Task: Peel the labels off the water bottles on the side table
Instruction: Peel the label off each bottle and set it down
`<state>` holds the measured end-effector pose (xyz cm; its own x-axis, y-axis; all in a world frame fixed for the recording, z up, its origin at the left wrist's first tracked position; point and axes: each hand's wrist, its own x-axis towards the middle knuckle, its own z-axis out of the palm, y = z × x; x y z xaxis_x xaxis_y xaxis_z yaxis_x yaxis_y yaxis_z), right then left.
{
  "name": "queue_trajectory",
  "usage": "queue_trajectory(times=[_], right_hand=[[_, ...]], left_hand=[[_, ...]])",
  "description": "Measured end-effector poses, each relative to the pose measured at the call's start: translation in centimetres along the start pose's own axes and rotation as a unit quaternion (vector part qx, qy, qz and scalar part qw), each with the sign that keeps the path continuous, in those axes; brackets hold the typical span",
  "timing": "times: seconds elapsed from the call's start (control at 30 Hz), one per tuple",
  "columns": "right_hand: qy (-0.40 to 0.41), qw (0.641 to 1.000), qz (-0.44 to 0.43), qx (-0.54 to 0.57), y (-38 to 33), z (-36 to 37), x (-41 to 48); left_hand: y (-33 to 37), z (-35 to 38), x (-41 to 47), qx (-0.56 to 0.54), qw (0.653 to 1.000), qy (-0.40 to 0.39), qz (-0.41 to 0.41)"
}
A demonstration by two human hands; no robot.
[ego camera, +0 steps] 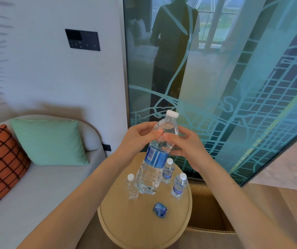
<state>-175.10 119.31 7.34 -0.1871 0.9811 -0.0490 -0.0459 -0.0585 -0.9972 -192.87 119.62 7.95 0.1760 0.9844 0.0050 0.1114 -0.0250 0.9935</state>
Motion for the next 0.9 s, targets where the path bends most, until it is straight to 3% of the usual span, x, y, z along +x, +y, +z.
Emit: queue_trajectory(times=[0.23,0.53,0.9], right_hand=[[0.066,0.998,-0.019,0.005,-1.5,-0.2,0.2],[0.107,0.994,-0.005,0.002,-1.3,0.2,-0.1],[0.127,0.992,0.018,0.007,-0.7,0.0,-0.5]], left_hand=[[-1.0,-0.4,-1.5,0.080,0.984,0.115,0.109],[-3.2,2.4,-3.4,0.153,0.970,0.149,0.113],[-4.0,2.7,-2.9,0.128,0.968,0.185,0.115]])
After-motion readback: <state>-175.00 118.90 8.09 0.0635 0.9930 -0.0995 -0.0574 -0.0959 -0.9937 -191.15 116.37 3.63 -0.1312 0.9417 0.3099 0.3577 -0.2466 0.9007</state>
